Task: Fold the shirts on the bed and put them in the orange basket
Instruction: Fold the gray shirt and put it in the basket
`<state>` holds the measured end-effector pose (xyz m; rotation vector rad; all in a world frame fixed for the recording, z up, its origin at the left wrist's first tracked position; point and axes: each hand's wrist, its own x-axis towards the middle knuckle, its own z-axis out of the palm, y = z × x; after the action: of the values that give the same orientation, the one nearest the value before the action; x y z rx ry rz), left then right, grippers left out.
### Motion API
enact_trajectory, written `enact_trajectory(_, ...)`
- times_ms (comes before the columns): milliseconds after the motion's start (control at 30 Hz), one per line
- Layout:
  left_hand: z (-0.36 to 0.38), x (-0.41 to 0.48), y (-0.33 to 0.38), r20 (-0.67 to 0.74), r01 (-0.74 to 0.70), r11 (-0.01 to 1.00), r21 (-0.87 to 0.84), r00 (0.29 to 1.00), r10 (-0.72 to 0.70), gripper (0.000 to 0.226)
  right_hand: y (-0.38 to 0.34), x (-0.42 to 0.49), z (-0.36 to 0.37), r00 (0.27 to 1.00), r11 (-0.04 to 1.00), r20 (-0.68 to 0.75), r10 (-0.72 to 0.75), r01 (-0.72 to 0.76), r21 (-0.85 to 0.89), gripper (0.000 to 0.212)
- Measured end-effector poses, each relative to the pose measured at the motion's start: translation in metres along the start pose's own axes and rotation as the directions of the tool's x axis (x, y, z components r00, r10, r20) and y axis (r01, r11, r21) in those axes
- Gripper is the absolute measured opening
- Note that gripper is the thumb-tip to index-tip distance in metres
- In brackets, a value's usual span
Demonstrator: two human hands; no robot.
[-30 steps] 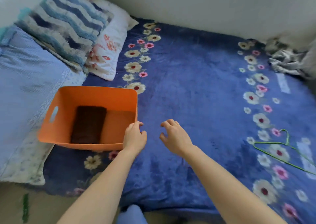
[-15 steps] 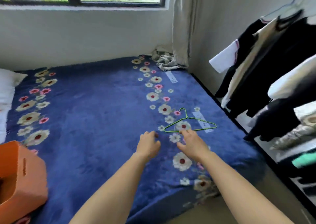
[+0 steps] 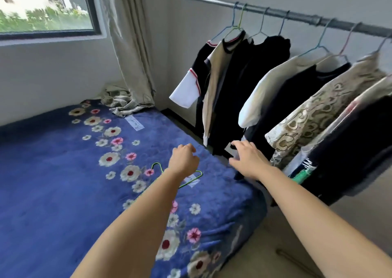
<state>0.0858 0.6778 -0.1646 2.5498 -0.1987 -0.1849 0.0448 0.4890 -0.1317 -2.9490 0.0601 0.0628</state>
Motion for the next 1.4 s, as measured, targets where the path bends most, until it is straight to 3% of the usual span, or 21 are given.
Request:
enact_trajectory(267, 0.014, 0.08, 0.152, 0.004, -0.311, 0.95, 0.01, 0.95, 0.311, 0.041, 0.12, 0.046, -0.093, 0.957, 0.974, -0.219, 0.191, -0.212, -0.077, 0.051)
enact_trajectory(433, 0.038, 0.096, 0.253, -0.053, -0.399, 0.914, -0.075, 0.917, 0.396, 0.041, 0.205, 0.059, -0.144, 0.885, 0.931, -0.399, 0.241, -0.327, -0.164, 0.049)
enact_trajectory(533, 0.061, 0.097, 0.309, -0.029, -0.48, 0.876, -0.051, 0.877, 0.48, 0.052, 0.264, 0.059, -0.177, 0.802, 0.875, -0.508, 0.313, -0.452, -0.175, 0.05)
enact_trajectory(633, 0.093, 0.098, 0.376, -0.059, -0.567, 0.822, -0.053, 0.823, 0.564, 0.055, 0.336, 0.055, -0.206, 0.675, 0.835, -0.619, 0.401, -0.548, -0.056, 0.049)
enact_trajectory(800, 0.152, 0.087, 0.474, -0.126, -0.679, 0.733, -0.051, 0.732, 0.669, 0.049, 0.442, 0.044, -0.229, 0.544, 0.822, -0.73, 0.414, -0.568, 0.044, 0.046)
enact_trajectory(967, 0.198, 0.077, 0.545, -0.101, -0.758, 0.646, -0.088, 0.652, 0.751, 0.046, 0.513, 0.04, -0.245, 0.339, 0.779, -0.758, 0.557, -0.532, 0.333, 0.045)
enact_trajectory(1033, 0.211, 0.075, 0.561, -0.12, -0.768, 0.635, -0.086, 0.64, 0.759, 0.046, 0.53, 0.044, -0.249, 0.297, 0.739, -0.714, 0.634, -0.503, 0.448, 0.048)
enact_trajectory(1133, 0.223, 0.075, 0.58, -0.131, -0.796, 0.604, 0.03, 0.596, 0.792, 0.05, 0.552, 0.054, -0.248, 0.302, 0.648, -0.575, 0.761, -0.416, 0.639, 0.047)
enact_trajectory(1233, 0.231, 0.079, 0.59, -0.065, -0.764, 0.618, 0.186, 0.618, 0.784, 0.047, 0.566, 0.066, -0.242, 0.396, 0.564, -0.449, 0.801, -0.248, 0.788, 0.017)
enact_trajectory(1300, 0.234, 0.084, 0.591, -0.017, -0.738, 0.619, 0.269, 0.639, 0.769, 0.04, 0.567, 0.071, -0.242, 0.432, 0.509, -0.415, 0.801, -0.125, 0.852, 0.019)
enact_trajectory(1400, 0.237, 0.09, 0.585, -0.061, -0.71, 0.66, 0.243, 0.668, 0.741, 0.035, 0.558, 0.073, -0.247, 0.372, 0.484, -0.449, 0.812, 0.0, 0.875, 0.026)
